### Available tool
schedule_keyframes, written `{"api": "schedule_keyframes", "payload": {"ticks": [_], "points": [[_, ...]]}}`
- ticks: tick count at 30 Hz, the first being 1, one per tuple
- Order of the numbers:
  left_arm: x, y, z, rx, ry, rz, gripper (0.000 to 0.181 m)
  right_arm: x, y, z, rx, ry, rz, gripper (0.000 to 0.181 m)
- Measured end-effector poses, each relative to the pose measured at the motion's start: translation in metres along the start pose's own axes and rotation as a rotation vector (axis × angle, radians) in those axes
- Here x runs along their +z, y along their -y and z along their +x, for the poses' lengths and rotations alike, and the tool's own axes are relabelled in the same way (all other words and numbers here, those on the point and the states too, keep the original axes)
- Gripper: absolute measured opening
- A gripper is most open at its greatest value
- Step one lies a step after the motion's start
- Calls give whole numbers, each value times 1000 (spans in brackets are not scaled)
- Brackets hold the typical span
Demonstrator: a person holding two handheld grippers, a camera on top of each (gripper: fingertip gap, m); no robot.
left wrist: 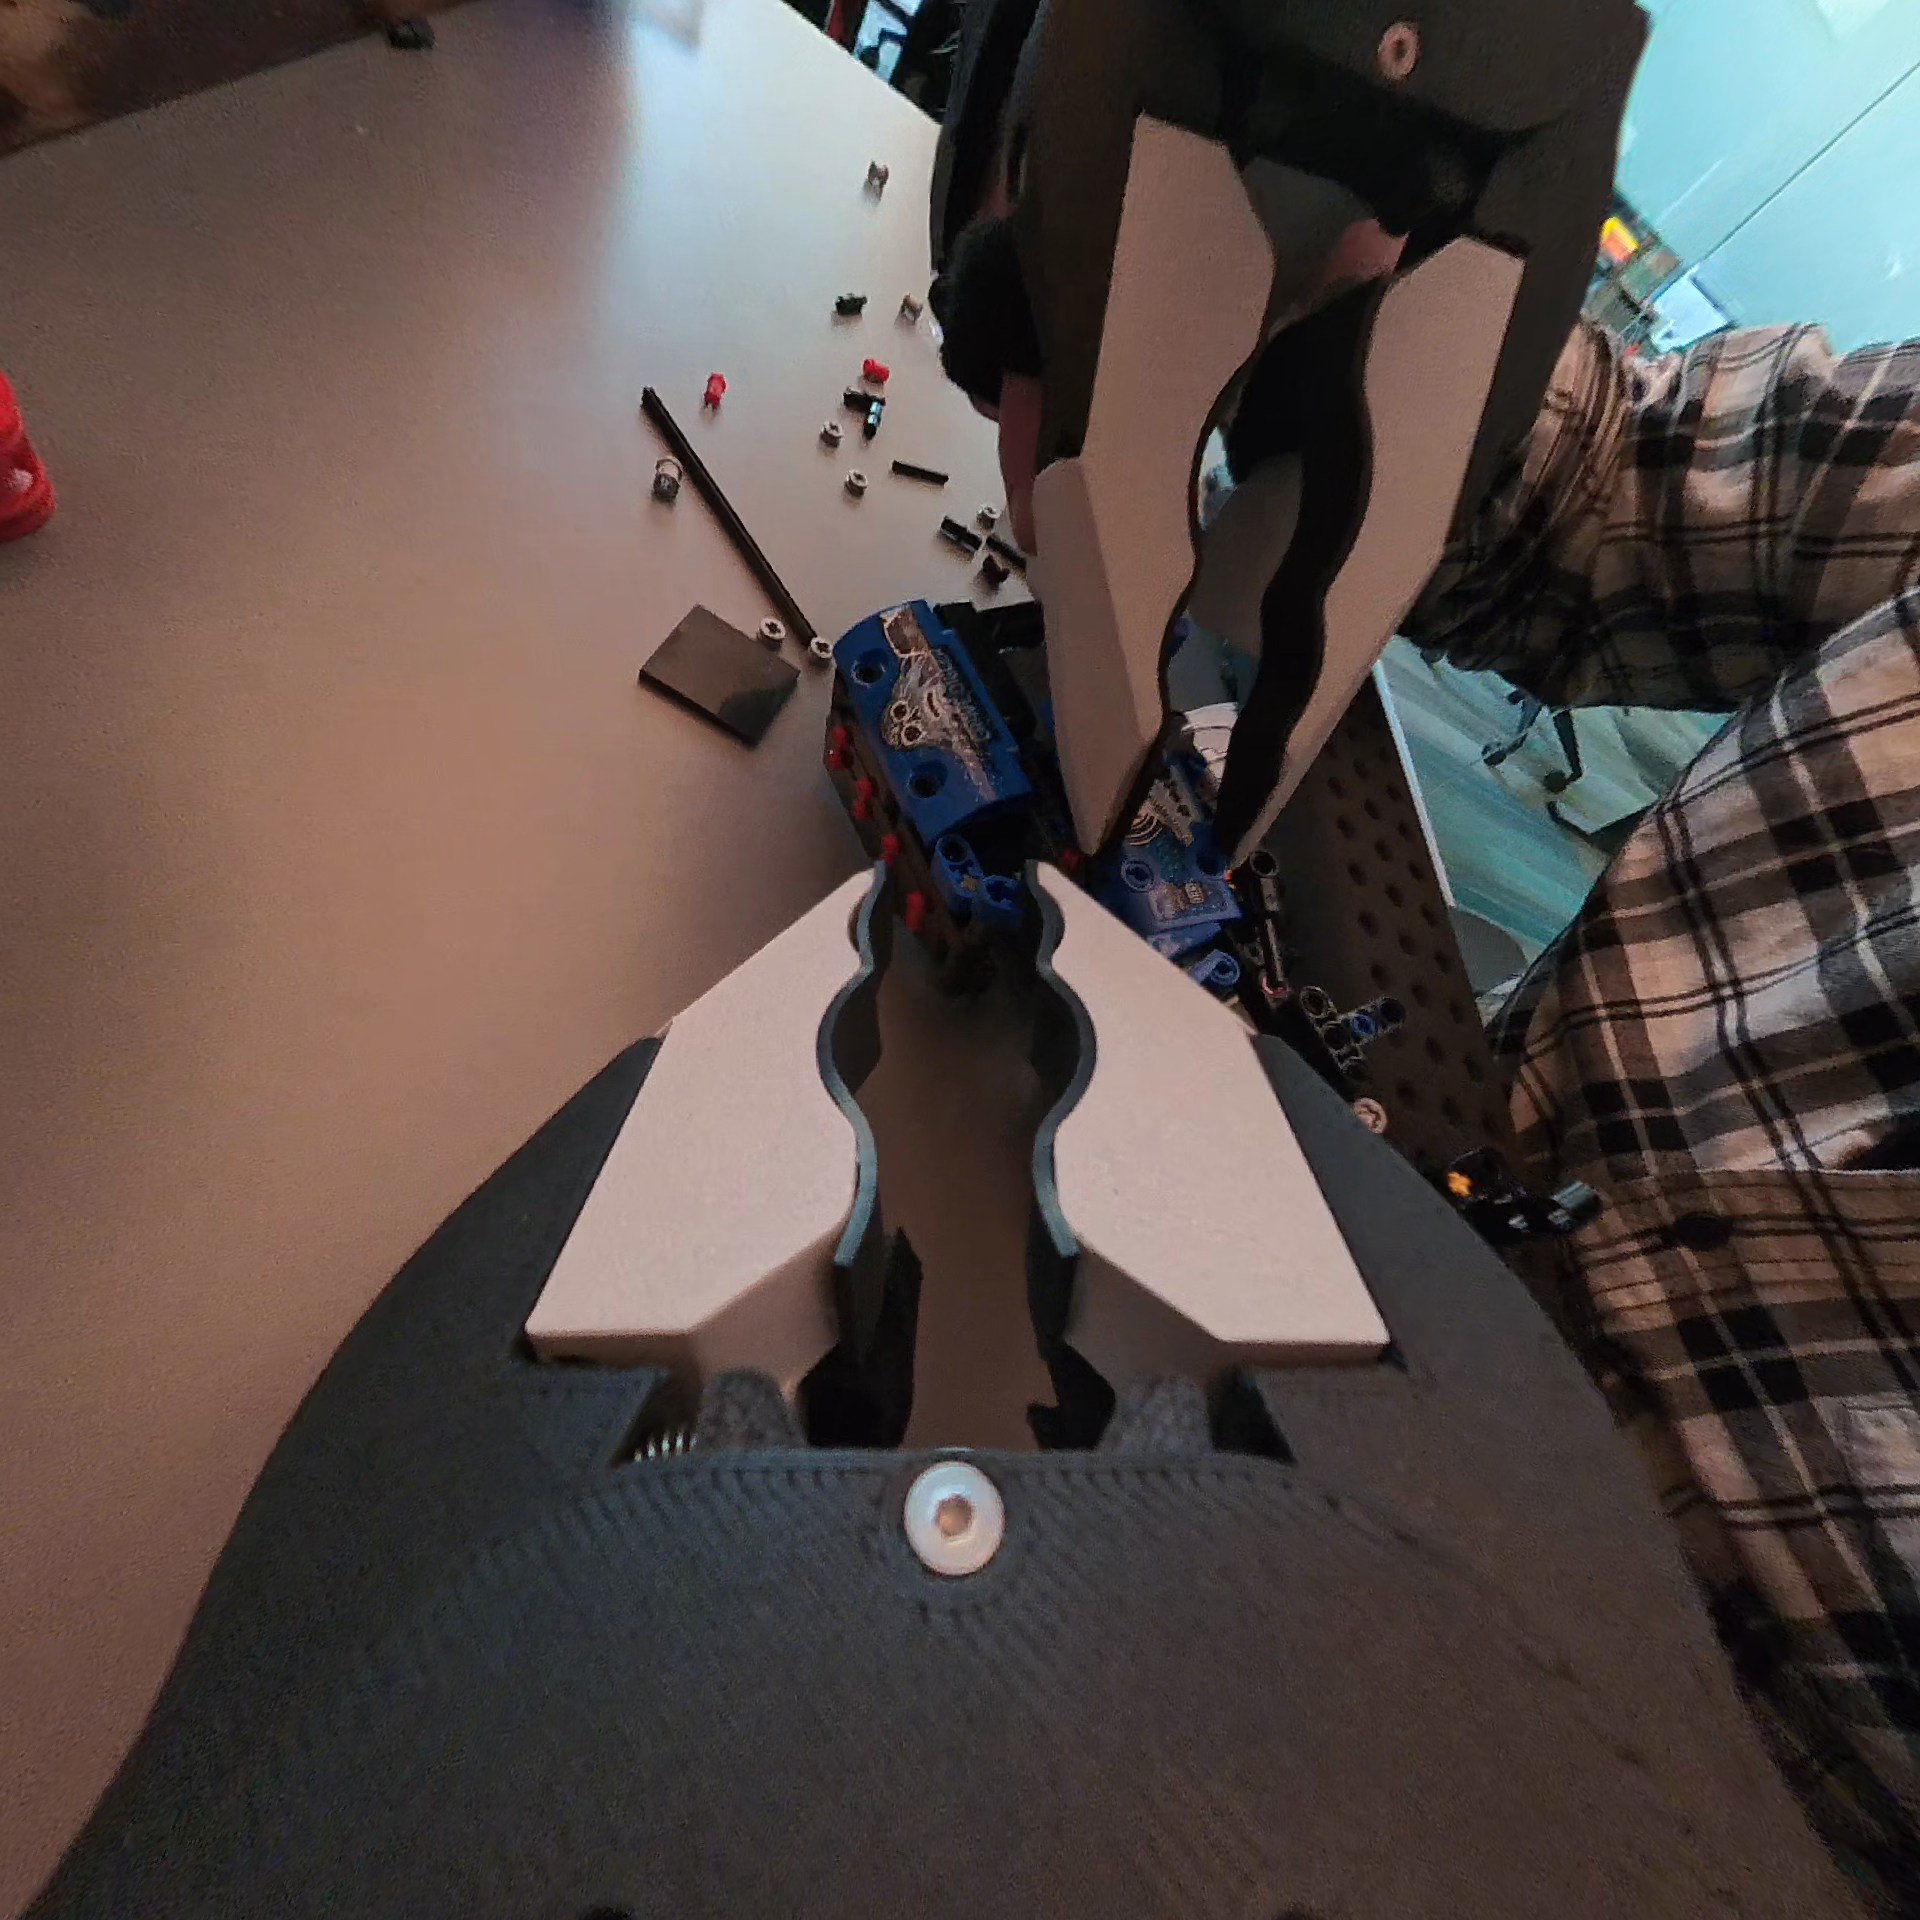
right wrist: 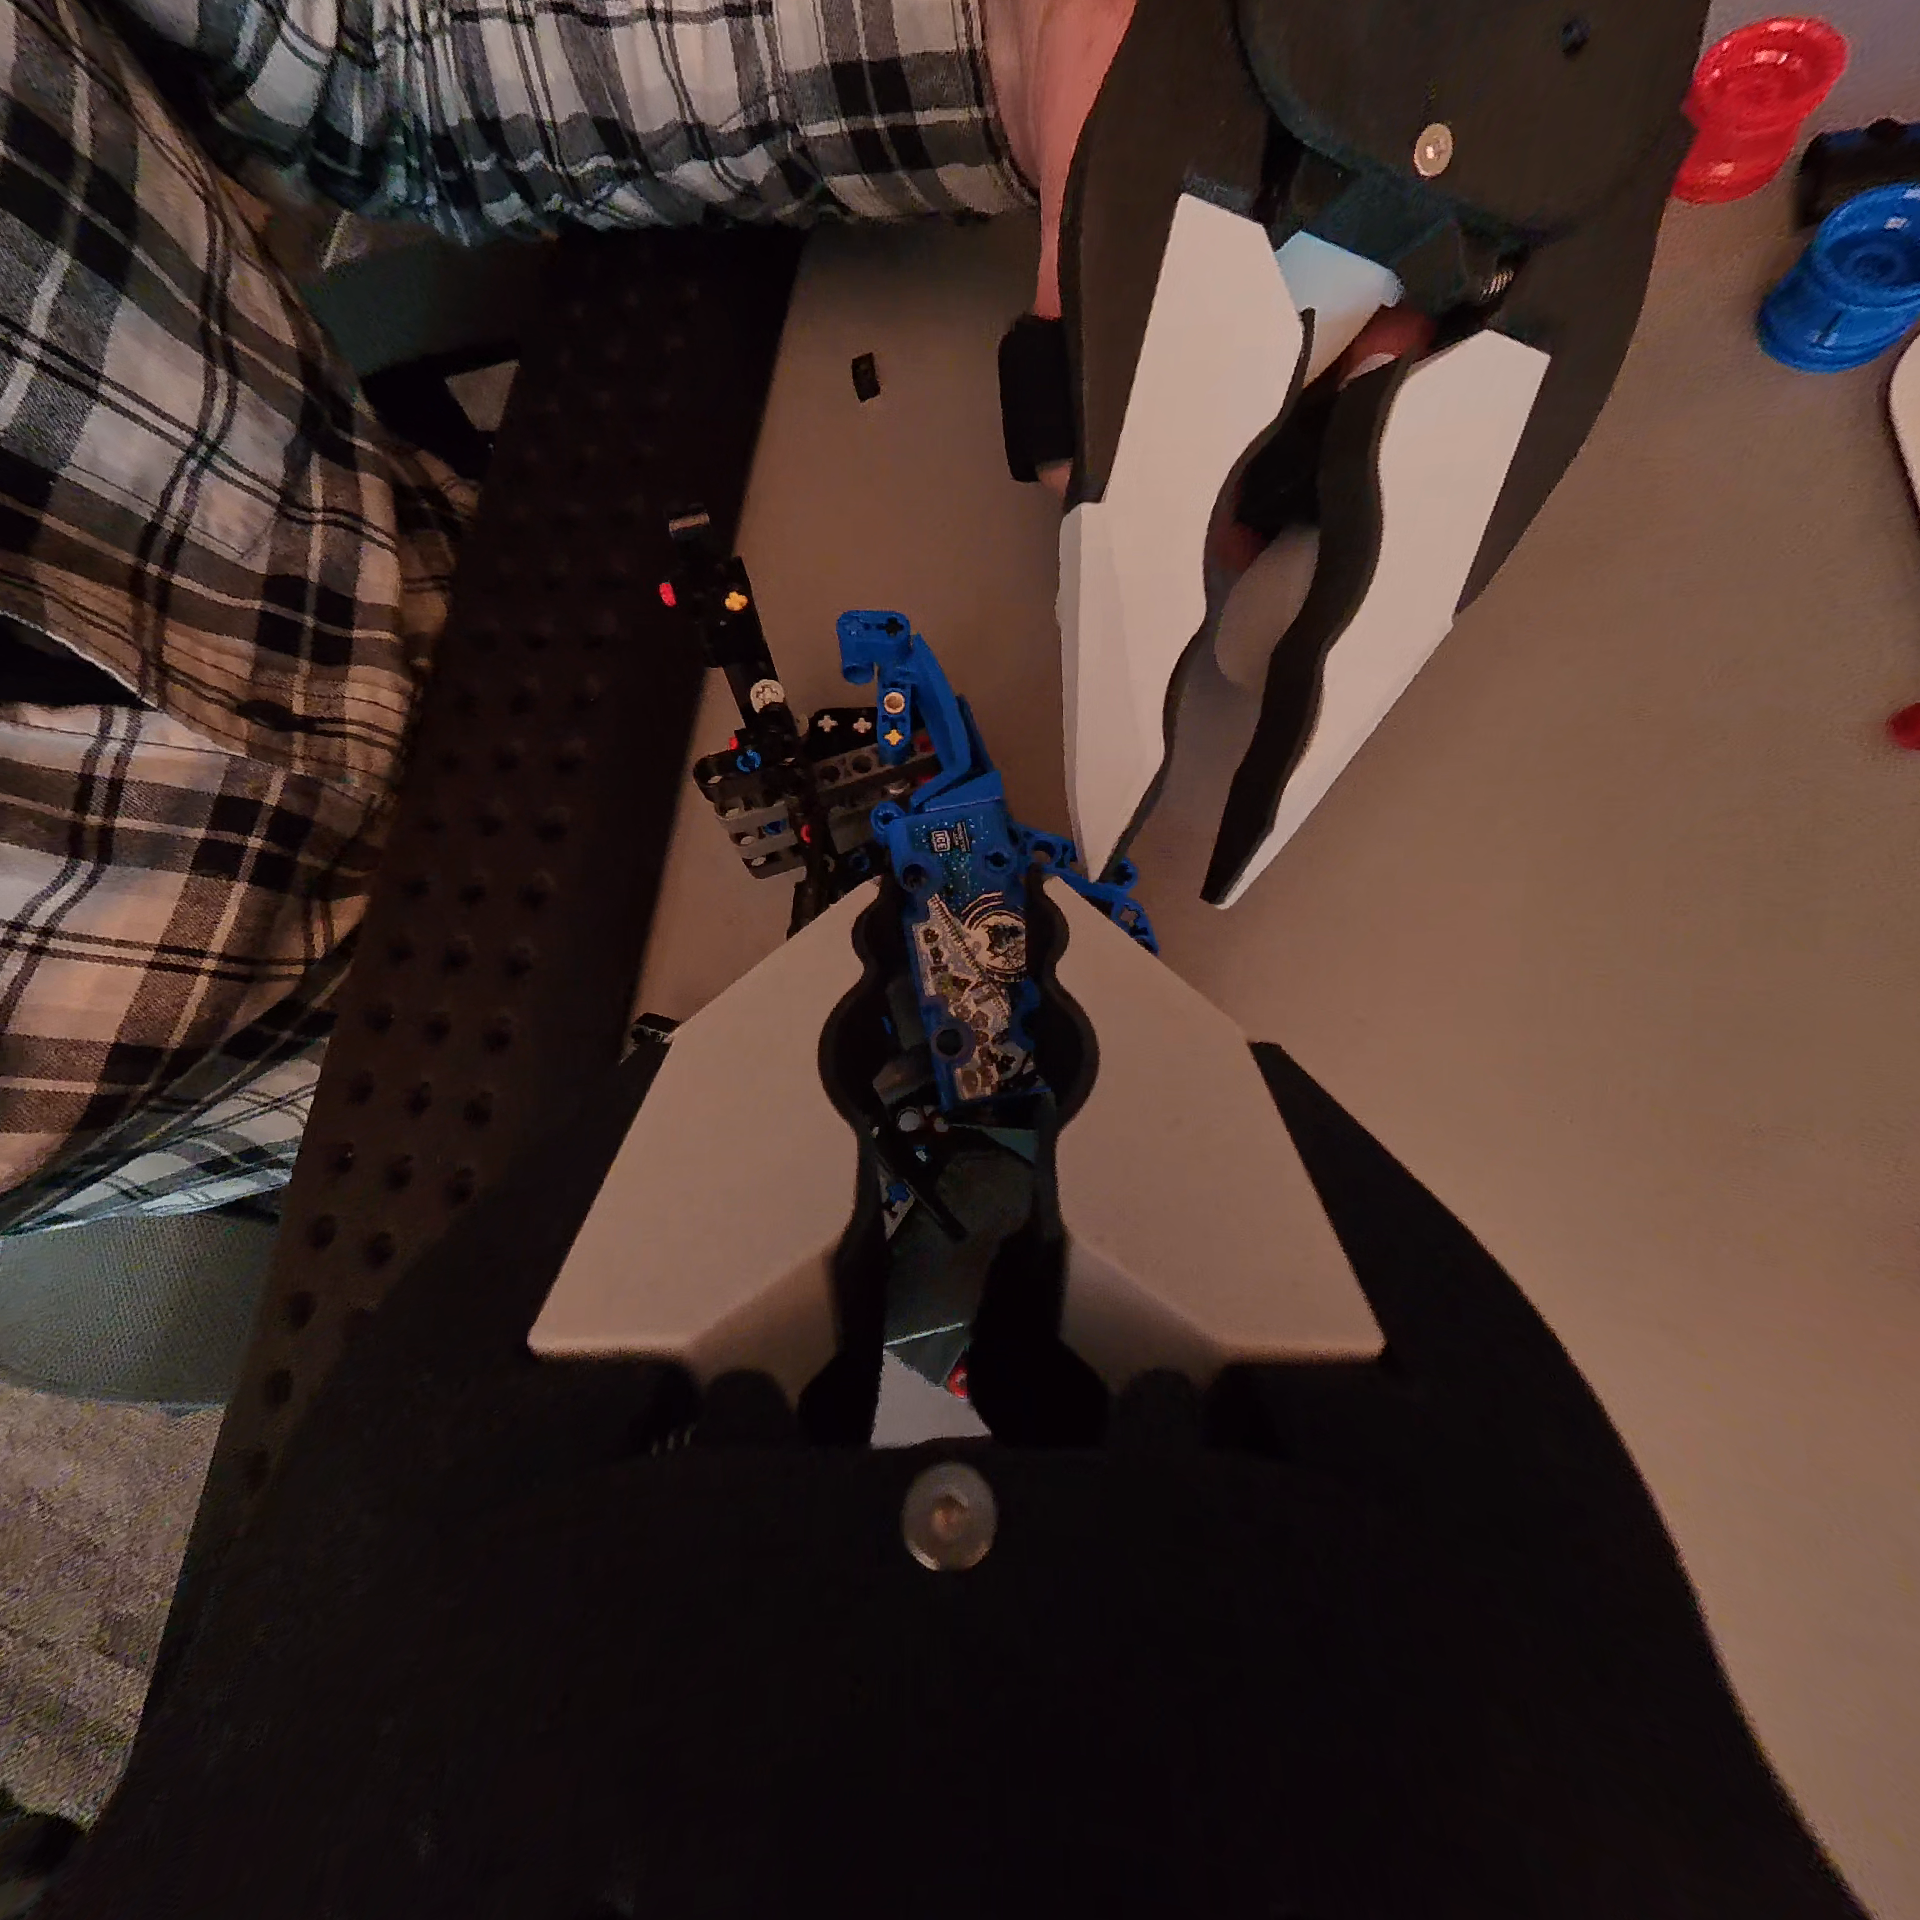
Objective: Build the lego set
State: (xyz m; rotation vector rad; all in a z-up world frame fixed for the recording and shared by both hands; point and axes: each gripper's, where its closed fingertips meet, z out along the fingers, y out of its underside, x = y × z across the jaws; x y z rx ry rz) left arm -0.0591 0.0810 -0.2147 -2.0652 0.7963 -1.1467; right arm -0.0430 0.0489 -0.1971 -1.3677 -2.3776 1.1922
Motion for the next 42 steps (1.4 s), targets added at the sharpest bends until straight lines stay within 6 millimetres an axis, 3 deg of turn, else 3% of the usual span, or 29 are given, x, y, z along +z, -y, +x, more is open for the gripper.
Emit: {"api": "schedule_keyframes", "payload": {"ticks": [6,18,25,33,42], "points": [[0,-2,-1,-6,4,-13,24,1,0,1,12,18,-22,22],[6,-11,4,-17,-4,-71,5,5,-6,1,26,13,-49,23],[11,-10,13,-34,-35,-70,1,2,-11,-9,-51,-52,-27,23],[18,-4,26,-7,-31,-80,9,-3,-18,-19,-125,-184,56,23],[25,-8,30,-50,-29,-100,7,-5,-23,-26,-159,-182,88,31]]}}
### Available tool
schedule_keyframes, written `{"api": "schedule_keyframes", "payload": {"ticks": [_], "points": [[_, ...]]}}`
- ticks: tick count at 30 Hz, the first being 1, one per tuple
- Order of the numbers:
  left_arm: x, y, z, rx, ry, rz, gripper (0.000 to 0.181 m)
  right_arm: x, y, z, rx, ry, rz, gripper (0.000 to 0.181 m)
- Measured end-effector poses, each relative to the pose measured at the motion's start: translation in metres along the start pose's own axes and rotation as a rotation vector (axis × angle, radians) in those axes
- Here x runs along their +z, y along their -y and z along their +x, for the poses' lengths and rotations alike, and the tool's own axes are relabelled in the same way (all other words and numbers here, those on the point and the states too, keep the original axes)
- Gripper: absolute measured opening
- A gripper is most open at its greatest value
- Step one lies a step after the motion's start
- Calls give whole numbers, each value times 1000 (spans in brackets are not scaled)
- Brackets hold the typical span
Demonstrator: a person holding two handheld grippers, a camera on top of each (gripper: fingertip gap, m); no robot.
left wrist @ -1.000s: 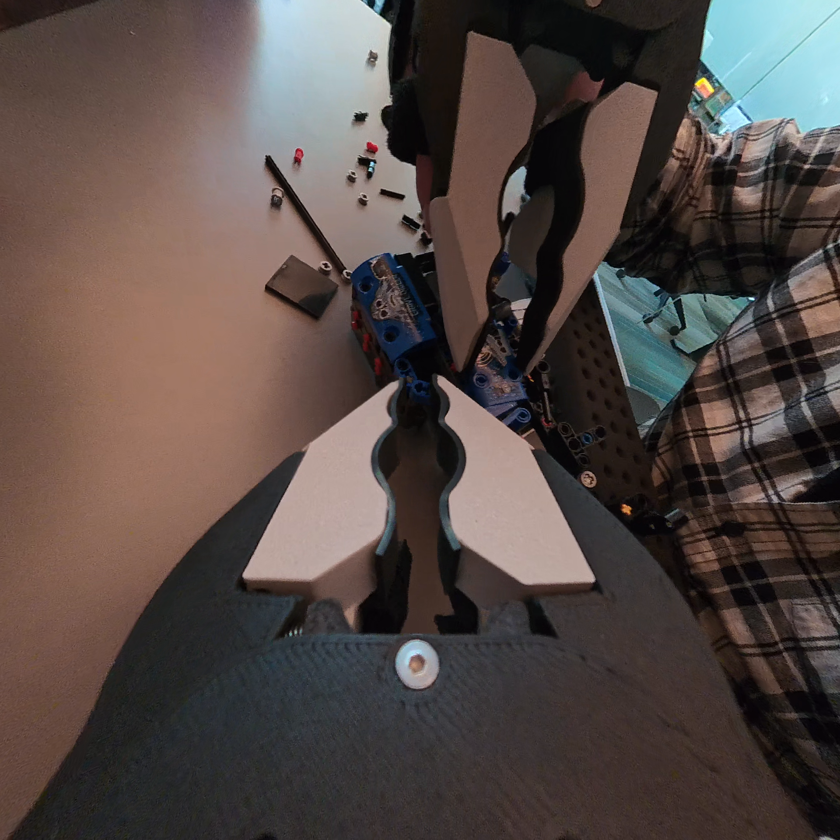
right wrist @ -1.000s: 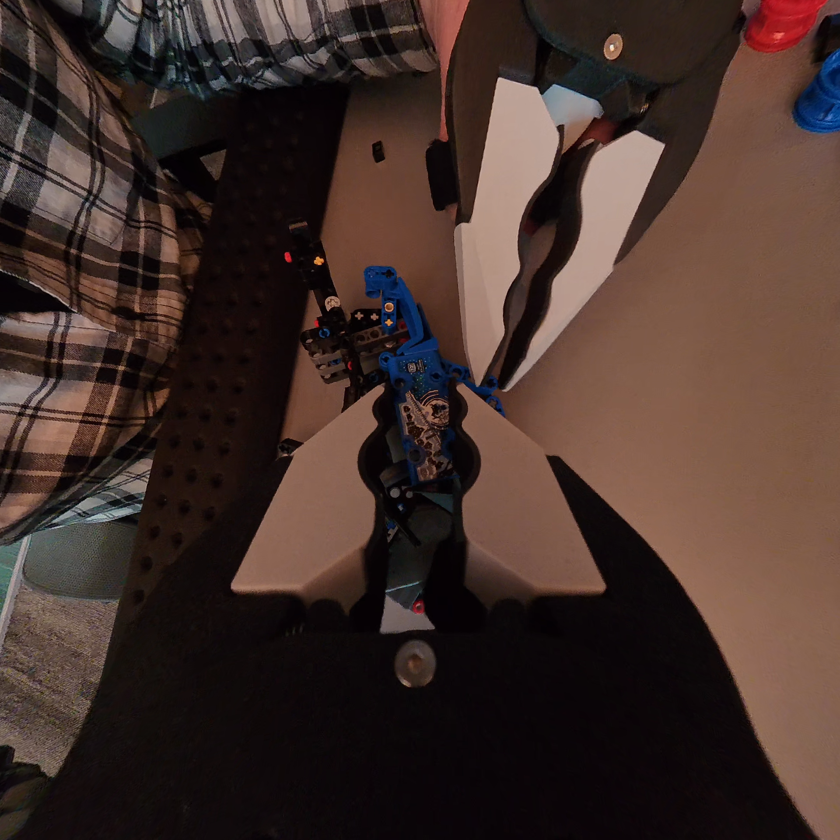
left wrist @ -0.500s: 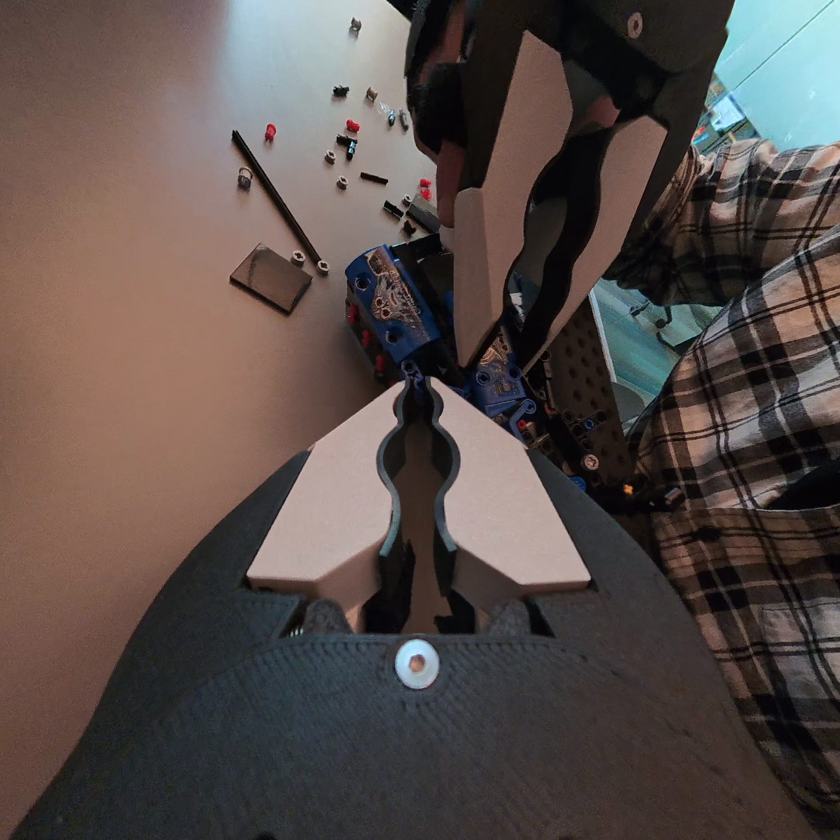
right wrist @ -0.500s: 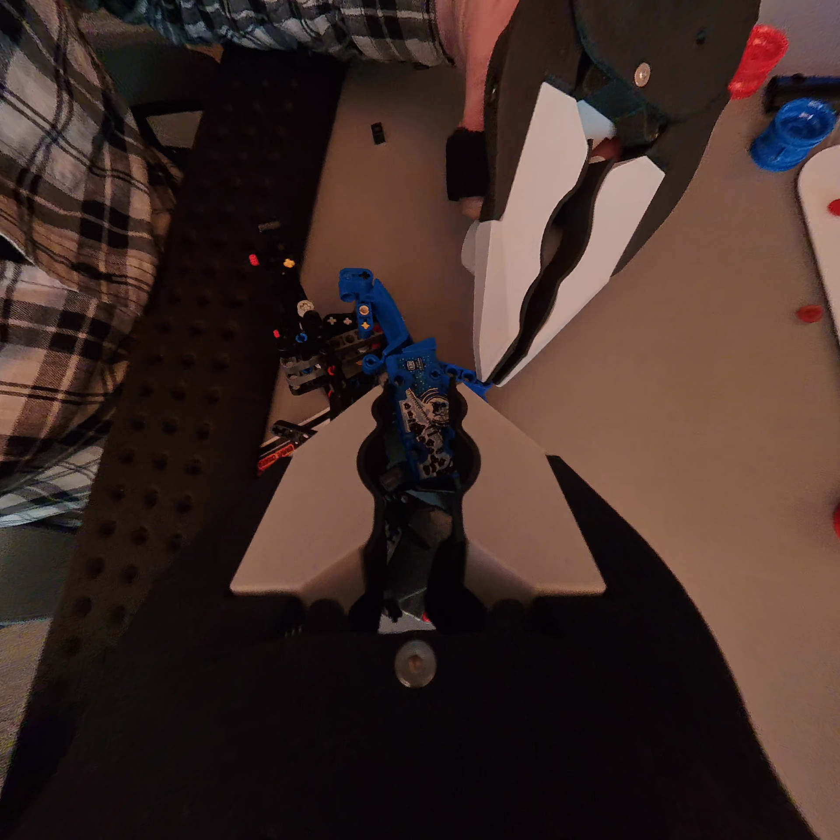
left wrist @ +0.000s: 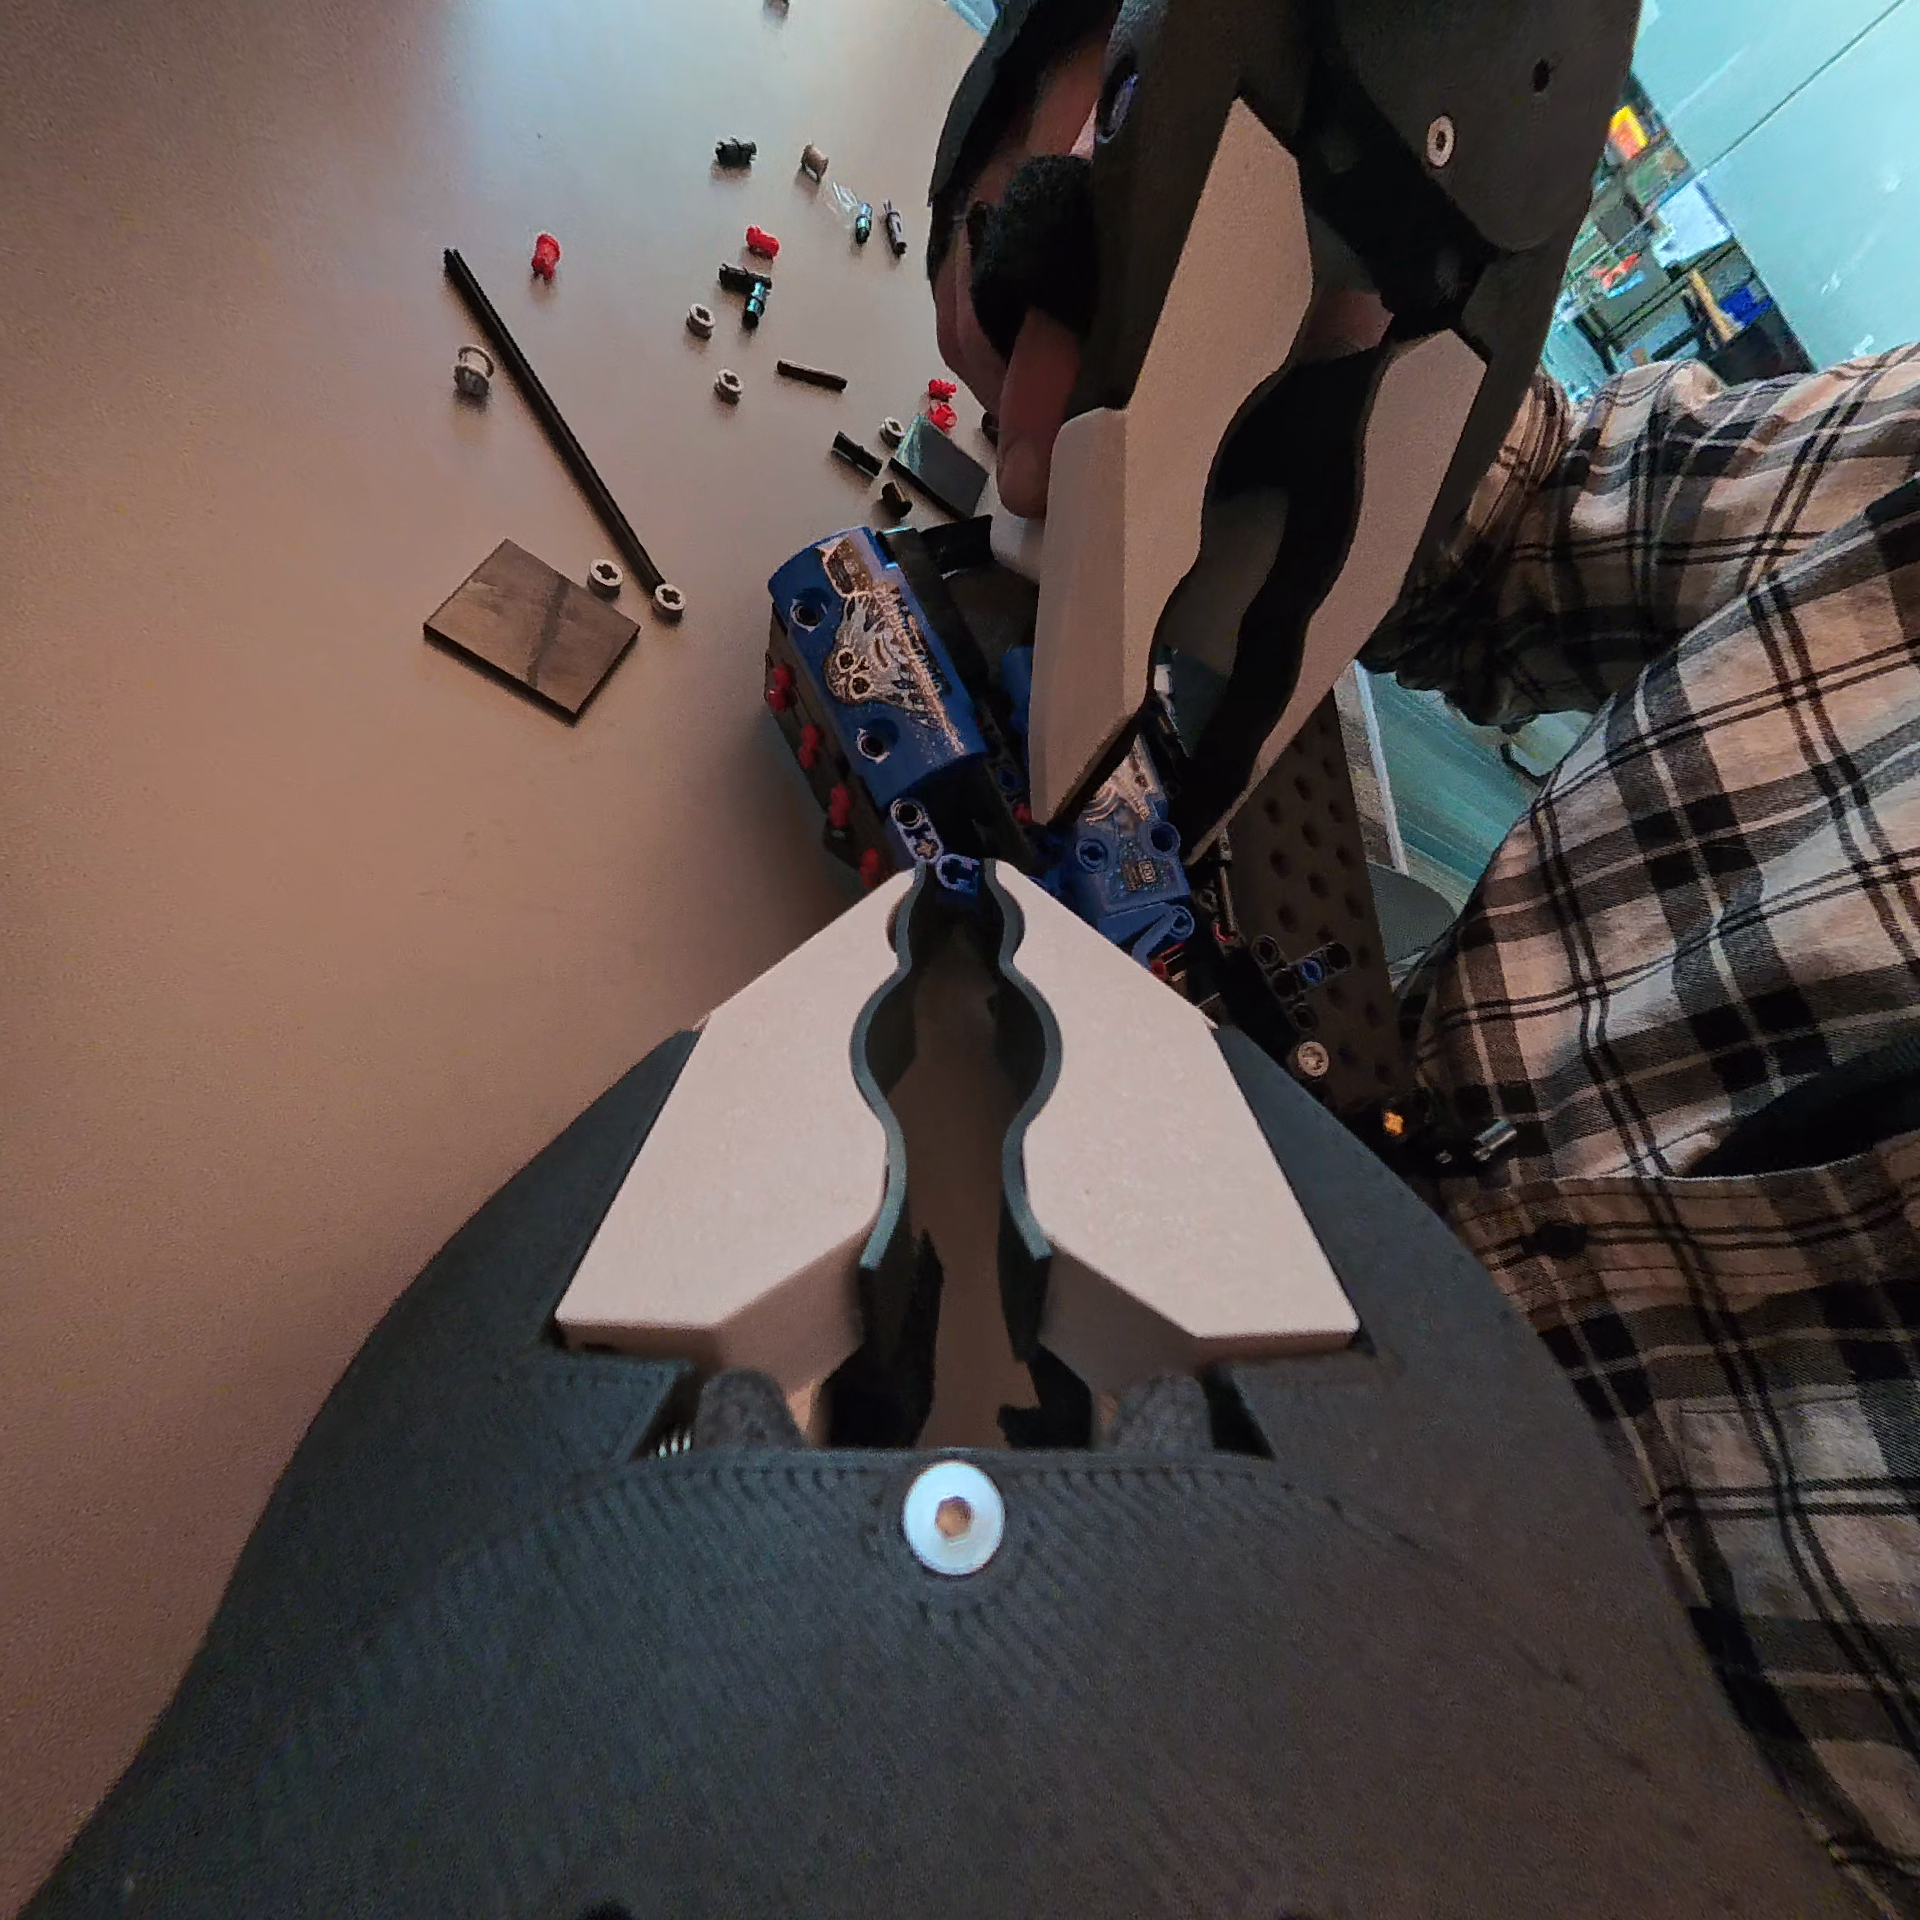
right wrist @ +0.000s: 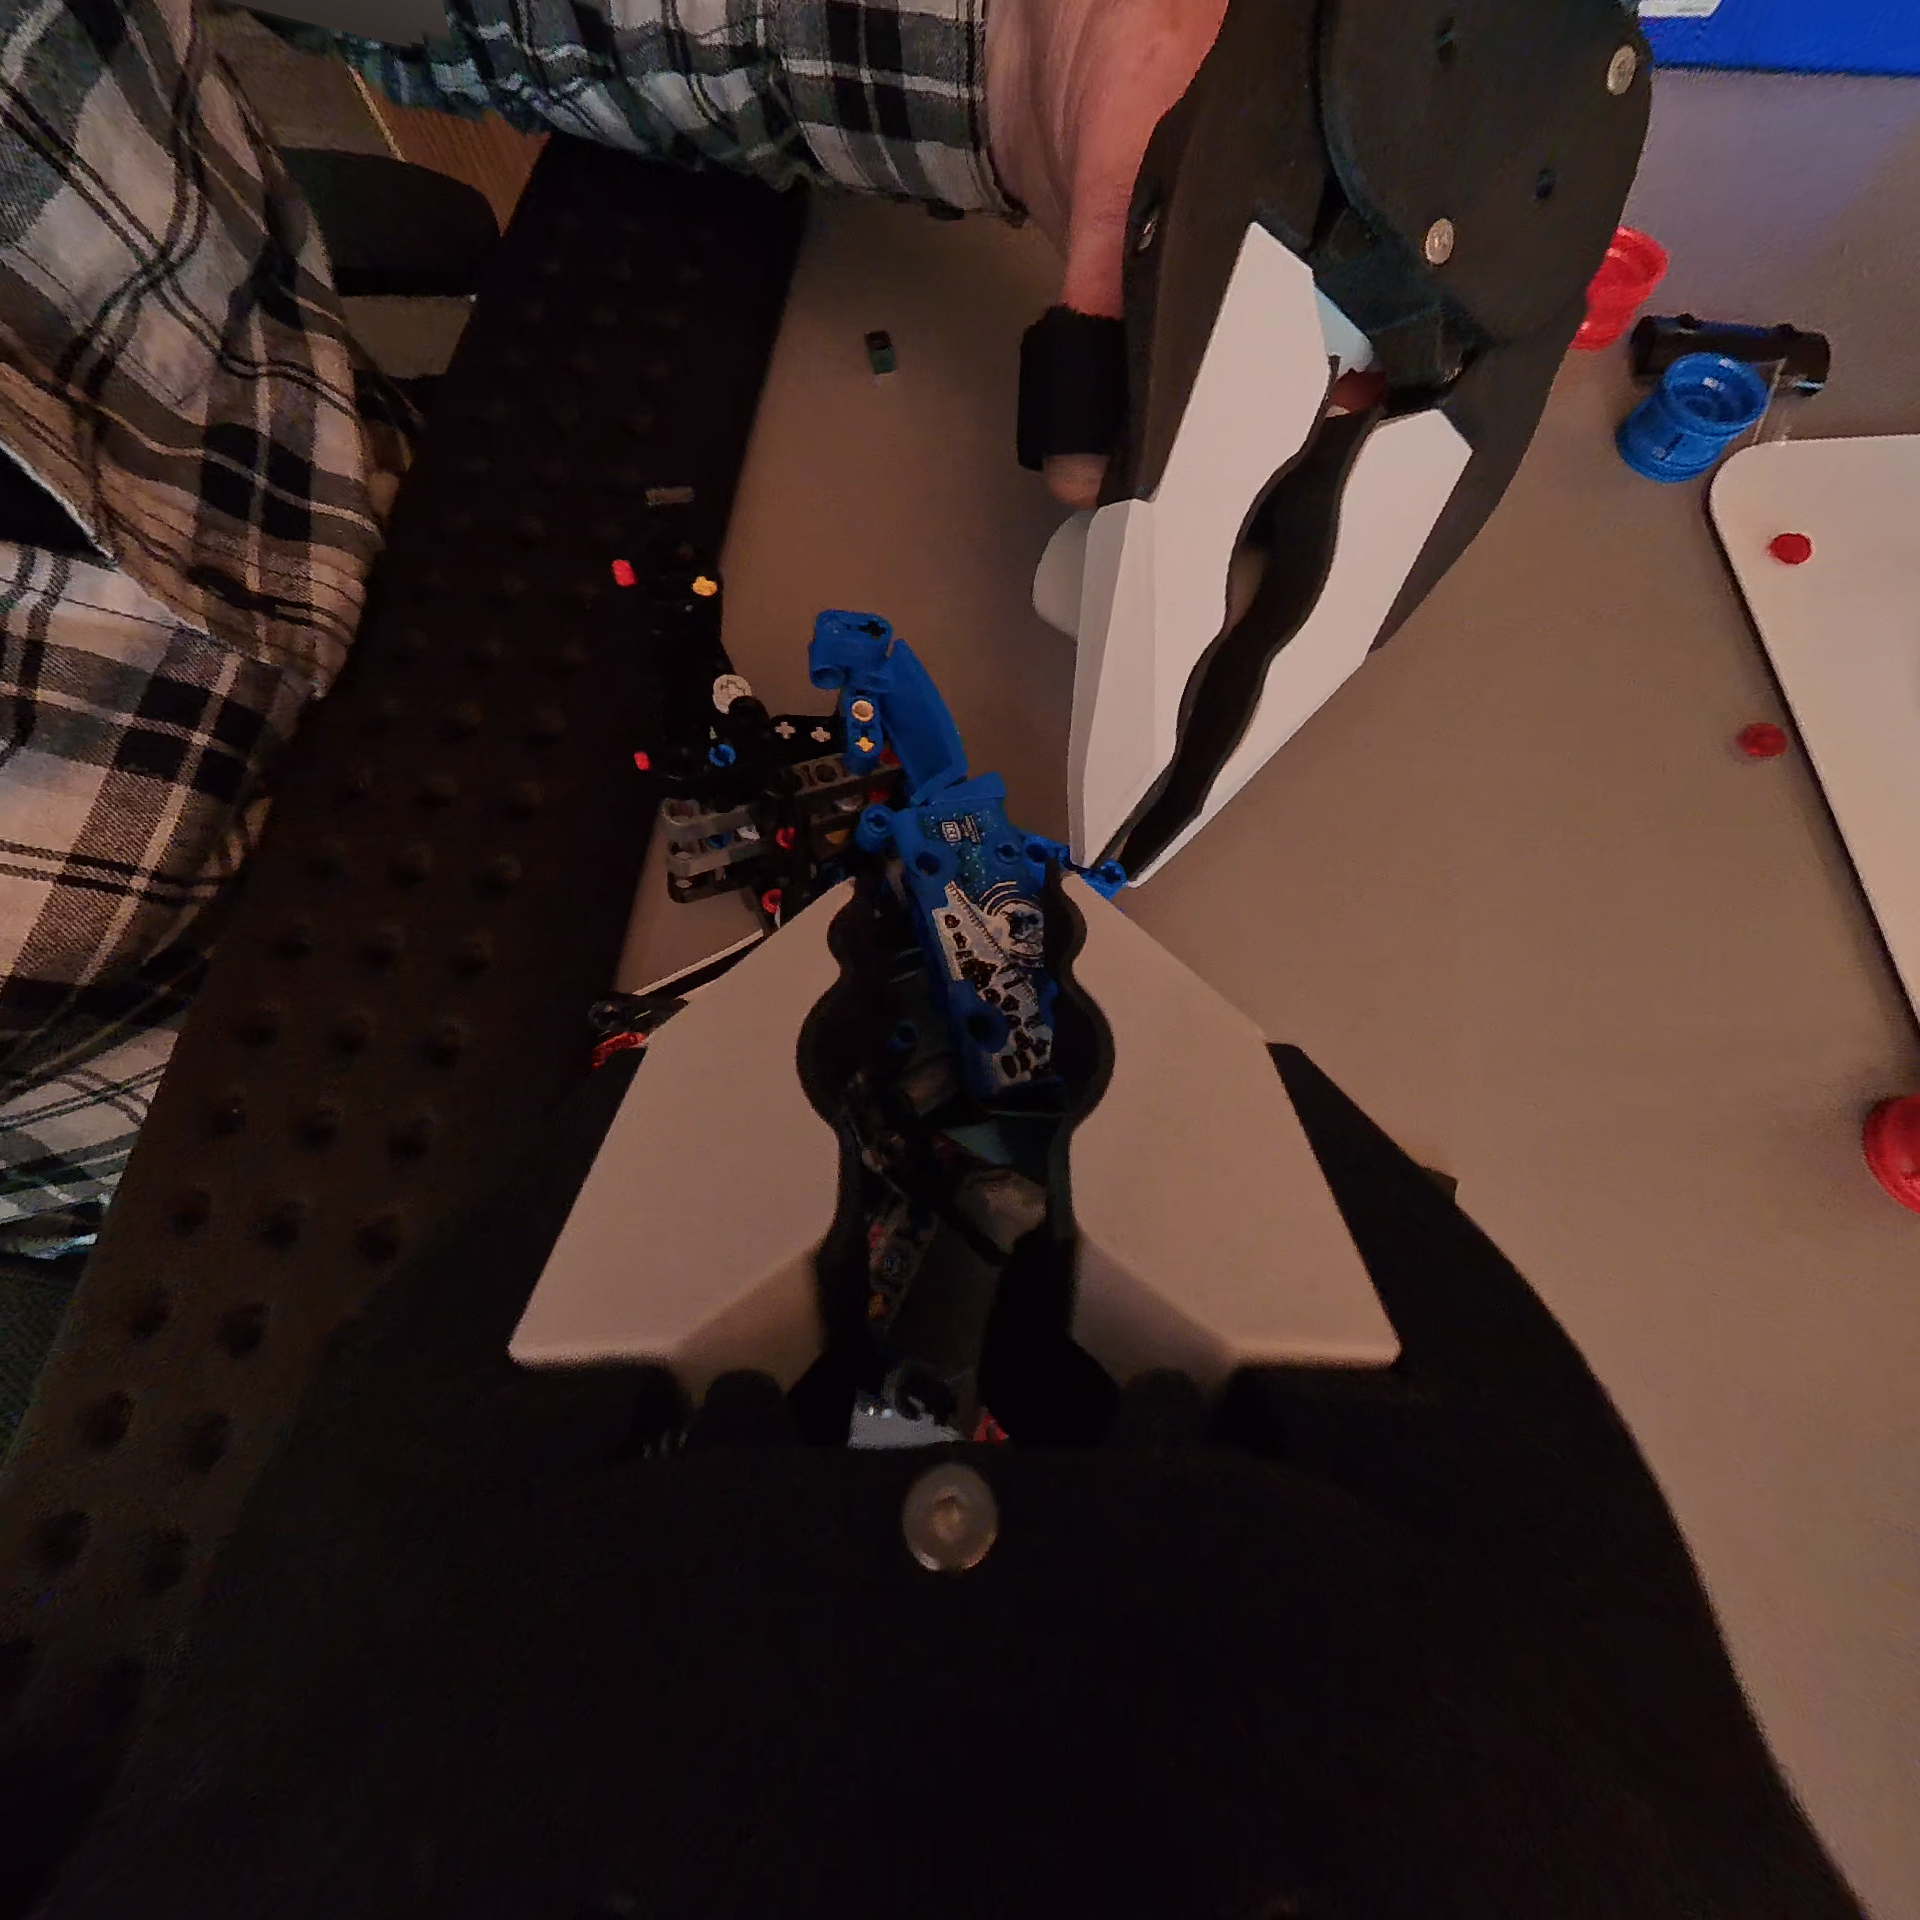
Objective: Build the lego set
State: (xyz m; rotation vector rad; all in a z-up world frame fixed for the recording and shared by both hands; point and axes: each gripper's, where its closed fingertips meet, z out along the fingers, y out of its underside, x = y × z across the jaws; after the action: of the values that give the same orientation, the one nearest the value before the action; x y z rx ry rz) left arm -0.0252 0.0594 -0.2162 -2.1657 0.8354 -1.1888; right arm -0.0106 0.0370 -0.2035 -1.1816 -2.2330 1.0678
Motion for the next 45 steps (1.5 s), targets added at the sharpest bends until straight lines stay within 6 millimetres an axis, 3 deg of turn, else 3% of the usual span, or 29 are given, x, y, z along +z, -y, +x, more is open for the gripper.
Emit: {"api": "schedule_keyframes", "payload": {"ticks": [14,20,21,27,39,45], "points": [[4,1,0,-64,-53,24,7,-13,-9,10,4,-138,-39,52],[10,3,1,-56,-55,-4,7,-26,-12,11,70,-148,22,75],[10,3,1,-56,-54,-9,7,-29,-14,9,91,-128,30,88],[13,3,0,-59,-63,-67,7,-20,-48,6,140,-106,-96,85],[18,-1,-1,-124,-110,-142,8,-15,-50,3,93,-145,-71,85],[20,-2,-3,-75,-64,-226,7,-14,-48,0,78,-133,-71,81]]}}
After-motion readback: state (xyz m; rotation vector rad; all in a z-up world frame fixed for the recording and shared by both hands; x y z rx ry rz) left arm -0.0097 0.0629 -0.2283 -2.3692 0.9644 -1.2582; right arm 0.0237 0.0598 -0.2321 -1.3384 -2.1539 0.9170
